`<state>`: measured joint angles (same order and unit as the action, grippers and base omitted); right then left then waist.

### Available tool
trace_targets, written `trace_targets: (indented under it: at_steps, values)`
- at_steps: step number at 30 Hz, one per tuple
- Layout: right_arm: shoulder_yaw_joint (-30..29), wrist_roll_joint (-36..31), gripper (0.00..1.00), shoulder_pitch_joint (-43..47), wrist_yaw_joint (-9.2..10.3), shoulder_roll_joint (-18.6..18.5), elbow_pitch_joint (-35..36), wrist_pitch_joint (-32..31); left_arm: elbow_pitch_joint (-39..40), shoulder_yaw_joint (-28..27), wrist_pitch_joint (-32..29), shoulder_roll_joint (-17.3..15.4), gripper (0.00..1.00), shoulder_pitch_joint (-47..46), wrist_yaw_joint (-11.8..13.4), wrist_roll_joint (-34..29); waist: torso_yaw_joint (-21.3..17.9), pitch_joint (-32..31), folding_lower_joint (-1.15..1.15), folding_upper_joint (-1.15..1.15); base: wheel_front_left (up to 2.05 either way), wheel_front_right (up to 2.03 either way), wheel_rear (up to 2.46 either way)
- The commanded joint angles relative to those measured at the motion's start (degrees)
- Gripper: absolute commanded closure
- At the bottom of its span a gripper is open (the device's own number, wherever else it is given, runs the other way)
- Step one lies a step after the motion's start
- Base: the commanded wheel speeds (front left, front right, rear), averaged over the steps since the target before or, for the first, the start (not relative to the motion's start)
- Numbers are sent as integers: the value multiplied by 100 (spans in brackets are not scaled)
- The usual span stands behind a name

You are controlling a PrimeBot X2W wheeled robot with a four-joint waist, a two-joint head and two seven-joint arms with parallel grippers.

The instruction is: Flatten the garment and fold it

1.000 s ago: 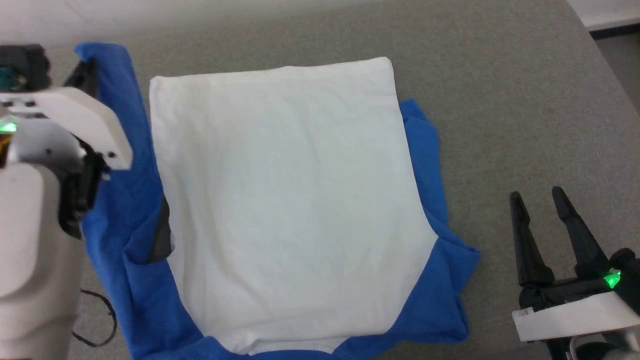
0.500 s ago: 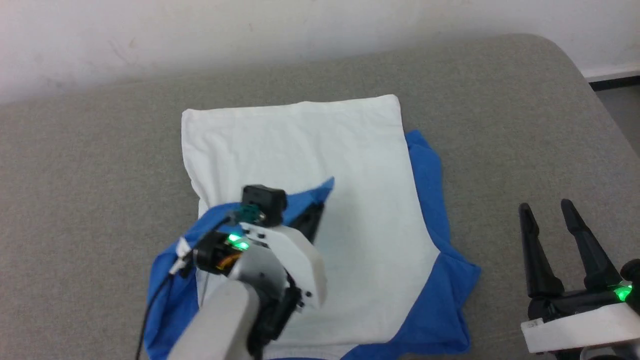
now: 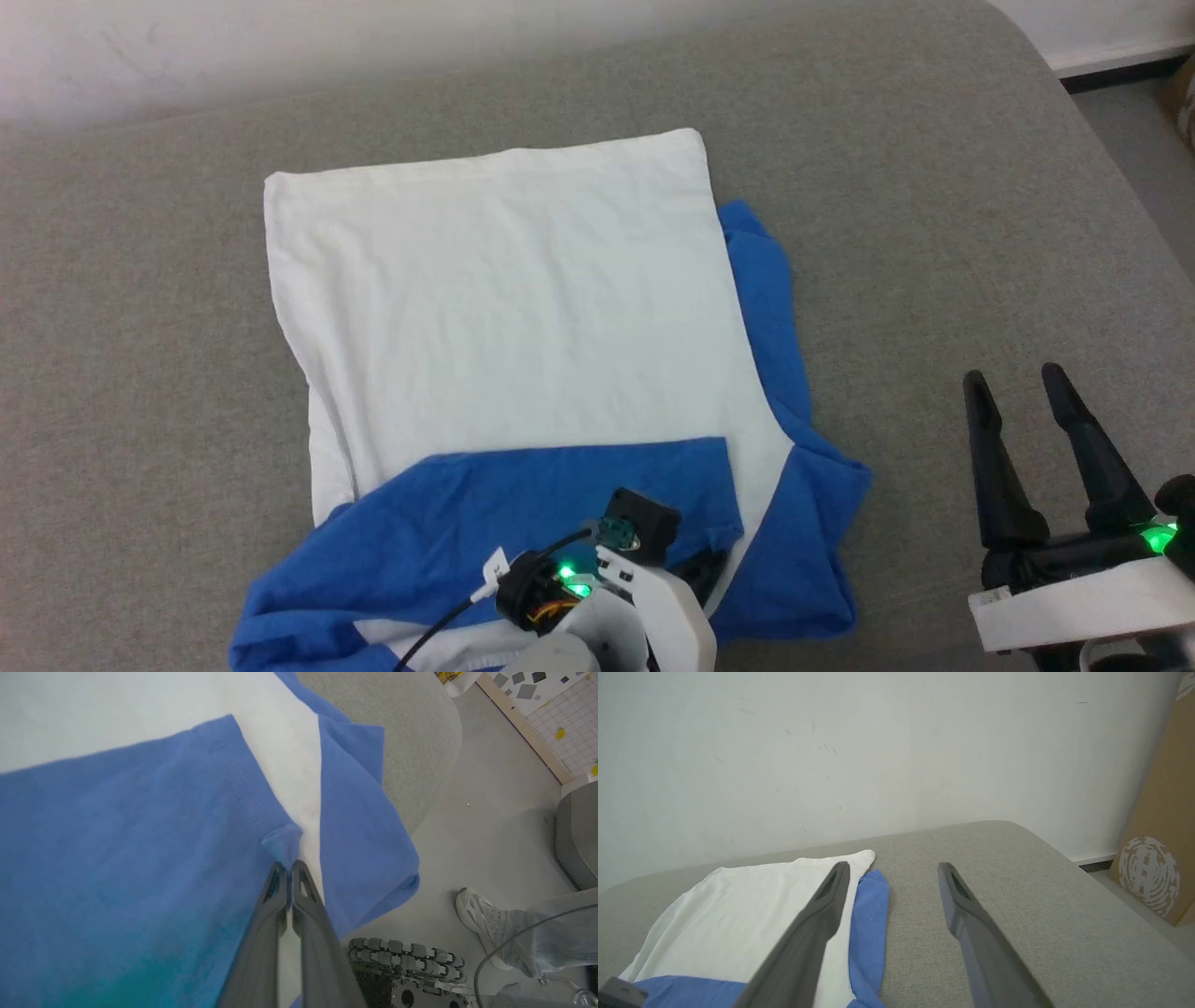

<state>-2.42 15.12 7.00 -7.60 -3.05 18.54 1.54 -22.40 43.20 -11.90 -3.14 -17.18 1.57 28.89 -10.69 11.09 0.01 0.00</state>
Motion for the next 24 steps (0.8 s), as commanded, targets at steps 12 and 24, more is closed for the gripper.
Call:
trace_targets:
  at_steps: [12,24]
  values:
    - [-80,-178,0,-59,11,17,-235,-45,-82,450,2290,25,0,-329,-124,413,212,-386,-1,0,0,0,0]
    - [-229,-253,0,68,11,17,-357,-80,1516,-1693,2688,-520,0,315,623,-138,590,-691,-1,0,0,0,0]
